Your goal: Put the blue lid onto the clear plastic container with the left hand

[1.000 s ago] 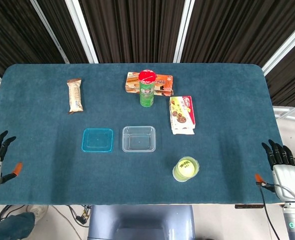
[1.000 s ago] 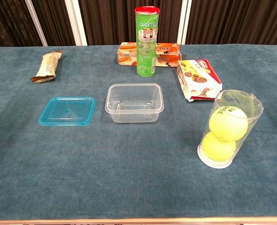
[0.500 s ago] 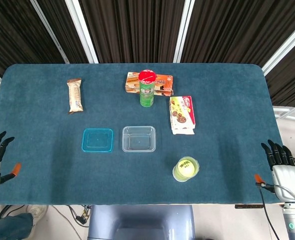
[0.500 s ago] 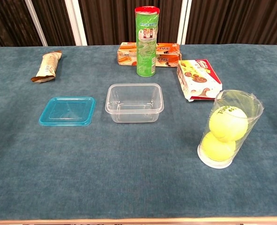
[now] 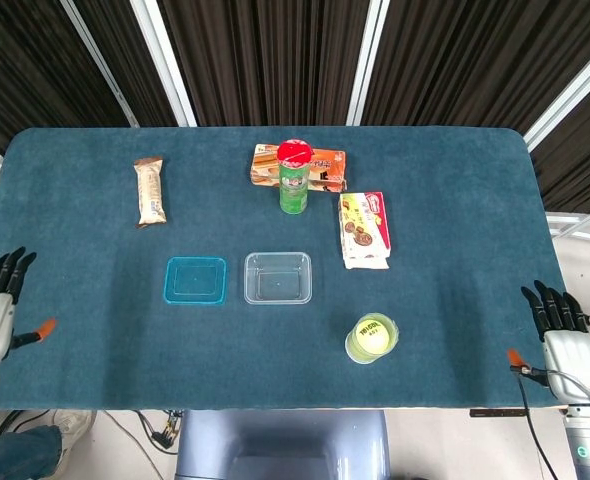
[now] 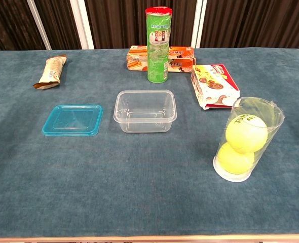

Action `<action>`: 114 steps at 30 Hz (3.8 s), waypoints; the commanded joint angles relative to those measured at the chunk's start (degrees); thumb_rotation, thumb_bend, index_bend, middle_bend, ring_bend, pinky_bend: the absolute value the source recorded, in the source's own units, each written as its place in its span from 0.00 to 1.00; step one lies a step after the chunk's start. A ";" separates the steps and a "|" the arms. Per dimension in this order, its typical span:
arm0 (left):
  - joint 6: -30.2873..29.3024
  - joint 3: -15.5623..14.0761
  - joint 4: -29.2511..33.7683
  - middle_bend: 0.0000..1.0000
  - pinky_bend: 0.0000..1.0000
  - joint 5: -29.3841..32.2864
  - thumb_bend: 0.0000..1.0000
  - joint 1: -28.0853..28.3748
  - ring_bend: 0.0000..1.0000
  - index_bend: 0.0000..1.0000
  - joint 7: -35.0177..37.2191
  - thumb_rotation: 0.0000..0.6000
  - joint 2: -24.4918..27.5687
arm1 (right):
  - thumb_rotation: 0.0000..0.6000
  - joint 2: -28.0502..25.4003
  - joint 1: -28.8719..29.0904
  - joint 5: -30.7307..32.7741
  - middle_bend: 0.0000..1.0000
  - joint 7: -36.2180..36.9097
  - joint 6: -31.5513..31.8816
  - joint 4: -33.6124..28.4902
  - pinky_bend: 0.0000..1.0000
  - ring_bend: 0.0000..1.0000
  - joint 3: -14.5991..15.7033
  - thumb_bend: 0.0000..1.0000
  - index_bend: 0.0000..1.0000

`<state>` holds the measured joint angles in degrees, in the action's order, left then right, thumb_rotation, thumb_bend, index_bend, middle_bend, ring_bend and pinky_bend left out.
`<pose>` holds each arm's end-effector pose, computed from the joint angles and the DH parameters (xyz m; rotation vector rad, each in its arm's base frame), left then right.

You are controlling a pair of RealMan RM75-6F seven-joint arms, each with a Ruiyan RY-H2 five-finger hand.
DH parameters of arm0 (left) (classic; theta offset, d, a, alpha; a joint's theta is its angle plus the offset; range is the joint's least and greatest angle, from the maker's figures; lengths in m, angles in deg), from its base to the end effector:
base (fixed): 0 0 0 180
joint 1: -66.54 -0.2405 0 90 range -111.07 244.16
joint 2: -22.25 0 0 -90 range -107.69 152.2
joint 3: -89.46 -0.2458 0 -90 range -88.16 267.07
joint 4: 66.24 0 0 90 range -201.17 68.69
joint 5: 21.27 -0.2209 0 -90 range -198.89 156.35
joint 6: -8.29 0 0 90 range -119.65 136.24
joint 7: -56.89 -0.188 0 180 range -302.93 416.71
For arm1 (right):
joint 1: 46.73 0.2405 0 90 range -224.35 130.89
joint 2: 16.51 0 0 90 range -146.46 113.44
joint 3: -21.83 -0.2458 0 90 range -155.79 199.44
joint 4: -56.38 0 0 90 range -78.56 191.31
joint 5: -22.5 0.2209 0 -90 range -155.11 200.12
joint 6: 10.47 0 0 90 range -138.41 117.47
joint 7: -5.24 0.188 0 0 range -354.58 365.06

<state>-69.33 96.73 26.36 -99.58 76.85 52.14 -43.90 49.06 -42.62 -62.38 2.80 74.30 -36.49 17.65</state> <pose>-0.3007 0.2698 0.1327 -1.3737 -0.9236 -0.8624 -0.3055 -0.2258 0.1399 1.3561 -0.9023 0.8949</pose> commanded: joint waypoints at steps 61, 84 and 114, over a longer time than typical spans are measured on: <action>31.22 -2.70 -10.11 0.03 0.00 41.43 0.03 39.96 0.00 0.00 -29.17 1.00 -19.57 | 1.00 -0.30 0.21 3.55 0.00 -0.20 -1.88 -1.58 0.00 0.00 -0.75 0.29 0.09; 31.74 -3.47 -14.40 0.10 0.01 38.90 0.03 40.59 0.00 0.00 -26.46 1.00 -23.46 | 1.00 -0.31 0.18 3.95 0.00 -0.29 -1.84 -1.69 0.00 0.00 -0.97 0.29 0.09; 31.25 -3.91 -17.08 0.23 0.01 39.98 0.08 41.16 0.00 0.03 -27.70 1.00 -24.69 | 1.00 -0.30 0.11 4.54 0.00 -0.52 -1.93 -1.88 0.00 0.00 -1.15 0.29 0.09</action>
<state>-38.08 92.82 9.28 -59.61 118.02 24.44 -68.59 48.76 -42.51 -57.84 2.28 72.38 -38.37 16.50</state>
